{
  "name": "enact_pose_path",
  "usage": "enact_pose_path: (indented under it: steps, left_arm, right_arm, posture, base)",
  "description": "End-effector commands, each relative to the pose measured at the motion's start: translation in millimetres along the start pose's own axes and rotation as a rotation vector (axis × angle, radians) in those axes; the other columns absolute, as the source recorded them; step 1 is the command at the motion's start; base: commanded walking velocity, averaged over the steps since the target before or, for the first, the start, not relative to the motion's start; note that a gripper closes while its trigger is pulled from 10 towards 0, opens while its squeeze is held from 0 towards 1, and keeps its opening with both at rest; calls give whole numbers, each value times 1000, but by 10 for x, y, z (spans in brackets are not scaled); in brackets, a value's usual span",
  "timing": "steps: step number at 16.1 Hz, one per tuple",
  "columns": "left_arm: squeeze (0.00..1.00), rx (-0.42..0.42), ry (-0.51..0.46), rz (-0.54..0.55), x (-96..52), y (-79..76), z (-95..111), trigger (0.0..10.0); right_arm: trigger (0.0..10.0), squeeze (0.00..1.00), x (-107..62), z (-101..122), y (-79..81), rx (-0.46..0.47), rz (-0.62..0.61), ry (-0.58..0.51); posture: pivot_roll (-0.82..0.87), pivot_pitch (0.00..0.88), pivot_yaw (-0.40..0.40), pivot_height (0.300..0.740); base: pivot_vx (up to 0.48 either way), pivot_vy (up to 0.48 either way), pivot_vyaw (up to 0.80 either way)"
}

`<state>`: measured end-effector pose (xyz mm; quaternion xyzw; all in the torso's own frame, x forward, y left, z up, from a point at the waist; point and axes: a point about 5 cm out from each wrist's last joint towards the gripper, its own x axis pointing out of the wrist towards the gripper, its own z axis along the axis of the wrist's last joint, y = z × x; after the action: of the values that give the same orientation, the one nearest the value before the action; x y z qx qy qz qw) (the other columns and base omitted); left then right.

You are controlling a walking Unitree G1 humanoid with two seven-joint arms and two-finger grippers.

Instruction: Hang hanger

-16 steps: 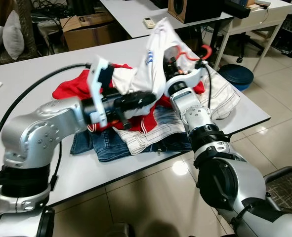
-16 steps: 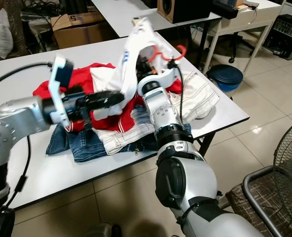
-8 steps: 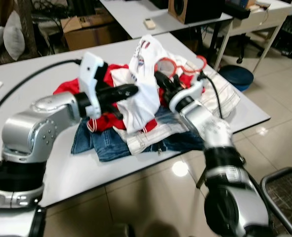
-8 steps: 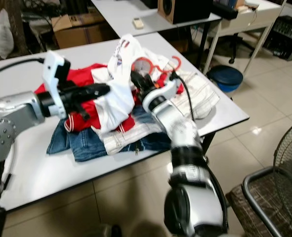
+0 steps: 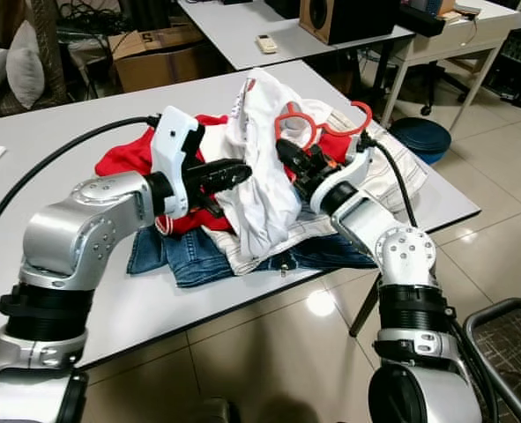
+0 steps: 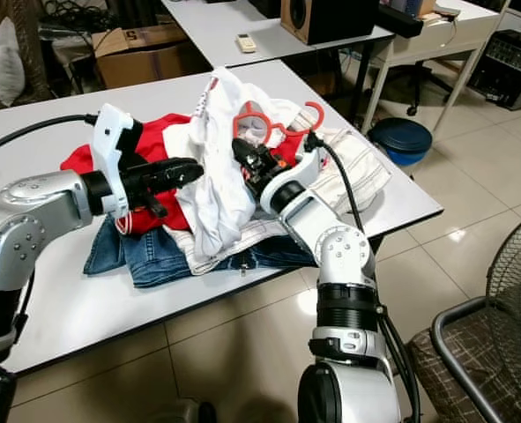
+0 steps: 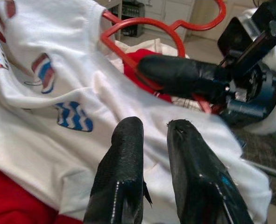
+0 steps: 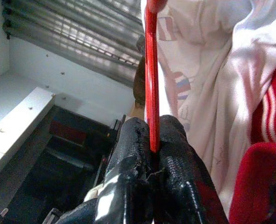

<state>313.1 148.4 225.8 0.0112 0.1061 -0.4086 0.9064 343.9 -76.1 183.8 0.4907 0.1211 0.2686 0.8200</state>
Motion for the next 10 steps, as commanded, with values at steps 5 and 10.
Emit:
enact_pose_path:
  steps: [5,10]
  left_arm:
    - [969,82,-7,287,-201,350,-28,10000]
    - [0,159,167,21,-502,-123,-395,10000]
  right_arm:
    - [10000,0,-147,66,130,-202,-13,55]
    - [10000,0,-409,-83,388,-409,141,256]
  posture:
    - [63,0,34,740]
    - [79,17,-33,740]
  base:
    - [0,0,320]
    - [0,0,800]
